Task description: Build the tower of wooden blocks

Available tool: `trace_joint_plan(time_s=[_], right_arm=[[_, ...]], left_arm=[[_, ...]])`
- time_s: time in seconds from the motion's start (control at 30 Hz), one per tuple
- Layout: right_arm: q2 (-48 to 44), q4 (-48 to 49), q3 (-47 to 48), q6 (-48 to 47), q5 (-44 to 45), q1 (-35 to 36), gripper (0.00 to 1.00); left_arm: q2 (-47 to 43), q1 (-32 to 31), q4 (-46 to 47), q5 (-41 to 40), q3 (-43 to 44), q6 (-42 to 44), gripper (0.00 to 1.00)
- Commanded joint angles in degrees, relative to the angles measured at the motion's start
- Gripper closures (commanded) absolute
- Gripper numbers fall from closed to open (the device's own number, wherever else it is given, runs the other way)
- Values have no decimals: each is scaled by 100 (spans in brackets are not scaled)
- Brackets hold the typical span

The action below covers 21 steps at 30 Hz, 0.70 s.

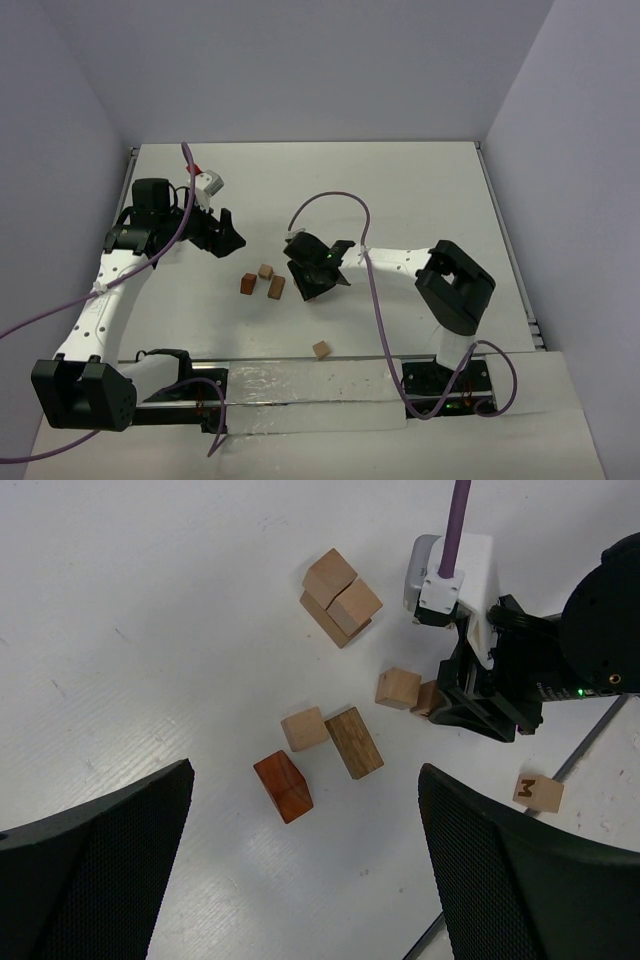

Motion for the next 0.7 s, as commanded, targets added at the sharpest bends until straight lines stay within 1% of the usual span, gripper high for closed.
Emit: trace_joint_plan(time_s=[0.0,0.47,0.57,0.67], right_arm=[[120,23,308,113,157,39,92],[342,-27,425,77,162,27,82],[362,-62,452,59,163,35,77],[385,-87,476,51,172,35,69]], left_arm=[[-53,27,181,54,-6,90,1],[-61,27,123,72,-6,143,1],[-61,27,123,80,-6,152,1],[-63,27,112,80,-6,161,1]])
